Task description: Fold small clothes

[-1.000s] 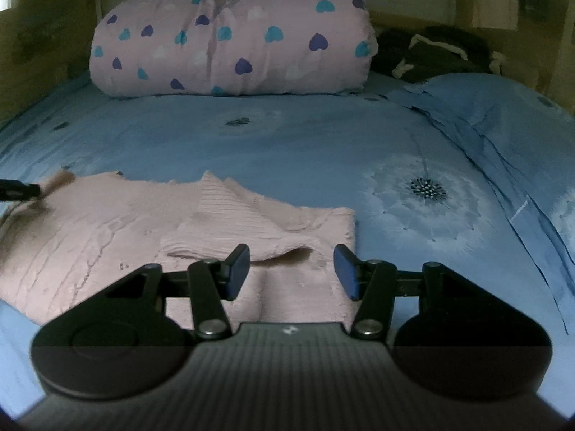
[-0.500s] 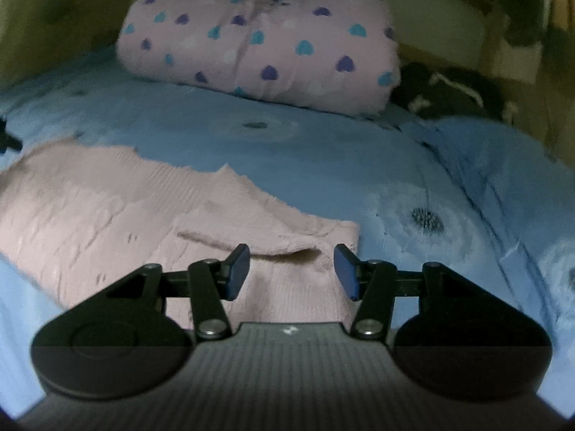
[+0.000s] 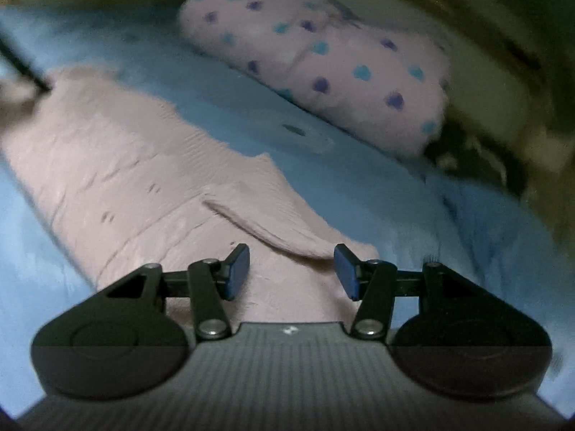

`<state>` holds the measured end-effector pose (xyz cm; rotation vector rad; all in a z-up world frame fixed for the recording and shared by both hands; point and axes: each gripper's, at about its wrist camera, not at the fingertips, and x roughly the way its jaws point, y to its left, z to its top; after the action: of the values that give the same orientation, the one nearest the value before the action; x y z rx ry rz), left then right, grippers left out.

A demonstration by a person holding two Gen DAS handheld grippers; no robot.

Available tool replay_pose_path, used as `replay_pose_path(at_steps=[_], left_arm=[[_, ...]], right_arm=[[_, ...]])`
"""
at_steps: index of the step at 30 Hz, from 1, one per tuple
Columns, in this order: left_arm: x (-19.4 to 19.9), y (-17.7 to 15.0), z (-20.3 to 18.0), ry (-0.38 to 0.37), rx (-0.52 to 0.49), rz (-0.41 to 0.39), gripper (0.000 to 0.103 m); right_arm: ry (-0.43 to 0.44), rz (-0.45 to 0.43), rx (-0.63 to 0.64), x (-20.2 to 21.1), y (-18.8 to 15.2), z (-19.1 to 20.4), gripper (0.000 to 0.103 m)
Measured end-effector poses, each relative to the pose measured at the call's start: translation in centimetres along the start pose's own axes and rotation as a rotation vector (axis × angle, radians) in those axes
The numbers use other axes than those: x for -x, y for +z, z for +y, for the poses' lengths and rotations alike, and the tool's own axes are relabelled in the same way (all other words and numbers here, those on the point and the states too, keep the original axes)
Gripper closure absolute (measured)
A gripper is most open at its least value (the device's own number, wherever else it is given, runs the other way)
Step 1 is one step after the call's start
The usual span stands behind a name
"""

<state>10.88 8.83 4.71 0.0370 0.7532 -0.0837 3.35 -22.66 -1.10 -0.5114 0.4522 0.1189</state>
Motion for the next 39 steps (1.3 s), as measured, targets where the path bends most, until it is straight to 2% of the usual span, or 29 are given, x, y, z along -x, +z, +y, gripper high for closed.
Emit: replay_pose_path(at_steps=[1,4,6,9,10,12,13,14,16,19,22,25,29,33,35,37,39], left_arm=[[-0.2,0.0,0.1,0.001,0.005,-0.001,0.03],[-0.5,0.0,0.6,-0.014,0.04,0.011,0.03],[-0.6,-0.1,0.7,-0.017,0.043,0.01,0.029],[-0.5,-0.1,0.5,-0.002,0.039,0.006,0.025],[-0.5,-0.2,0.5,0.007,0.035,0.004,0.024],[-0.5,-0.2,0.3,0.017,0.031,0.001,0.023],[-0.5,-0.2,0.3,0.019,0.034,0.001,0.023],[-0.5,-0.2,0.3,0.02,0.037,0.002,0.023],[-0.5,-0.2,0.4,0.02,0.043,0.004,0.023],[-0.4,-0.2,0.6,0.017,0.06,0.009,0.021],[-0.5,-0.2,0.9,0.014,0.083,0.017,0.02],[-0.5,-0.2,0.9,0.015,0.085,0.018,0.019],[-0.5,-0.2,0.8,0.019,0.069,0.011,0.019],[-0.5,-0.2,0.9,0.014,0.084,0.017,0.019],[-0.4,-0.2,1.0,0.012,0.097,0.023,0.019],[-0.3,-0.2,1.0,0.014,0.102,0.029,0.018],[-0.1,-0.2,0.9,0.024,0.099,0.032,0.017]], right_arm=[[-0.009,-0.004,0.047,-0.3,0.0,0.6,0.037],[-0.046,0.003,0.199,-1.9,0.4,2.2,0.037],[-0.021,0.007,0.195,-2.7,1.3,1.8,0.037],[0.028,0.03,0.123,-3.8,2.4,0.0,0.038],[0.048,0.044,0.086,-4.2,2.7,-0.6,0.042],[0.079,0.069,0.016,-5.0,2.9,-1.6,0.062],[0.085,0.1,-0.017,-5.5,2.9,-2.0,0.084],[0.087,0.124,-0.035,-5.7,2.8,-2.1,0.092],[0.098,0.133,-0.118,-5.8,2.6,-2.8,0.093],[0.072,0.105,-0.328,-5.3,2.3,-5.1,0.093],[-0.039,0.115,-0.504,-6.0,1.9,-7.9,0.092],[-0.149,0.189,-0.588,-7.6,1.3,-9.8,0.09],[-0.245,0.268,-0.615,-8.4,0.7,-10.7,0.089],[-0.192,0.216,-0.674,-5.7,0.4,-10.6,0.087],[-0.157,0.196,-0.679,-4.1,0.5,-10.2,0.064],[-0.12,0.168,-0.683,-2.3,0.5,-9.8,0.053],[-0.085,0.15,-0.69,-0.9,0.6,-9.5,0.05]])
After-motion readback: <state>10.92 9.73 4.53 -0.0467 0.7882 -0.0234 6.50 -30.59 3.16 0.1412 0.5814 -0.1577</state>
